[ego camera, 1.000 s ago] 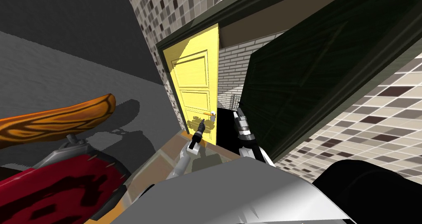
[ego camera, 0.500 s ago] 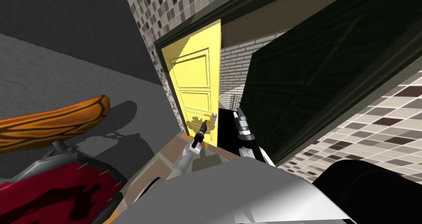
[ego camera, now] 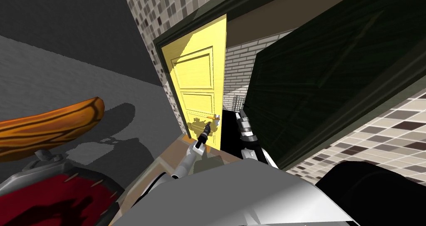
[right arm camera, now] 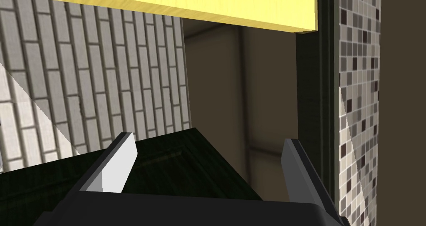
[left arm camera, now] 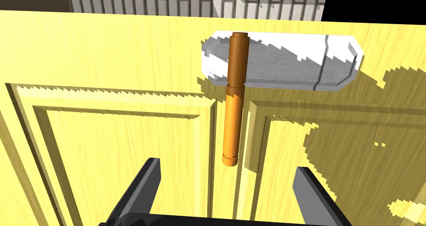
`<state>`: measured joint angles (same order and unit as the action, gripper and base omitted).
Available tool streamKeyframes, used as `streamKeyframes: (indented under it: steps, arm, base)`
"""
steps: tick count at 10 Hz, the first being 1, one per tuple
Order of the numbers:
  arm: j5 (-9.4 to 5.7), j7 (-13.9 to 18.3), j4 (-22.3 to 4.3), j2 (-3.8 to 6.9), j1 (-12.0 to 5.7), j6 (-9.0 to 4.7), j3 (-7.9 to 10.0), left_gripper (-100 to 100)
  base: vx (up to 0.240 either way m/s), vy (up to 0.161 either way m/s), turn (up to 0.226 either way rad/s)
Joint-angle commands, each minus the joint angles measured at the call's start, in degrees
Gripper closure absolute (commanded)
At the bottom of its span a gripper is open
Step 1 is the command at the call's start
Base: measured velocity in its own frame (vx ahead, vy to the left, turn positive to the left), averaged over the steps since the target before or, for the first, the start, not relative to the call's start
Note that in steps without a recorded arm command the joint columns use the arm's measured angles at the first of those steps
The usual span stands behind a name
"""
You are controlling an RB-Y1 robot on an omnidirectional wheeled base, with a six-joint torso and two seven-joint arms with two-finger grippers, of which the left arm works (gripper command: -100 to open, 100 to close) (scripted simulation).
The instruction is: Push the door open
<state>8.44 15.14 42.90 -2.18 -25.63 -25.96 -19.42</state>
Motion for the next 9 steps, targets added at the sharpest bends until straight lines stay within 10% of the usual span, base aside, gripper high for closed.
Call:
streamKeyframes:
  steps: [1, 4, 9]
  arm:
    - [0.0, 0.0, 0.0, 0.0, 0.0, 0.0, 0.0, -100]
    - [-0.12, -0.26, -0.39, 3.03, -0.02, -0.16, 0.39, -100]
    - [-0.32, -0.68, -0.79, 2.18, 0.03, -0.45, 1.01, -100]
  base:
    - [0.053, 0.024, -0.007]
    - [0.131, -0.071, -0.025]
    - [0.155, -0.095, -0.021]
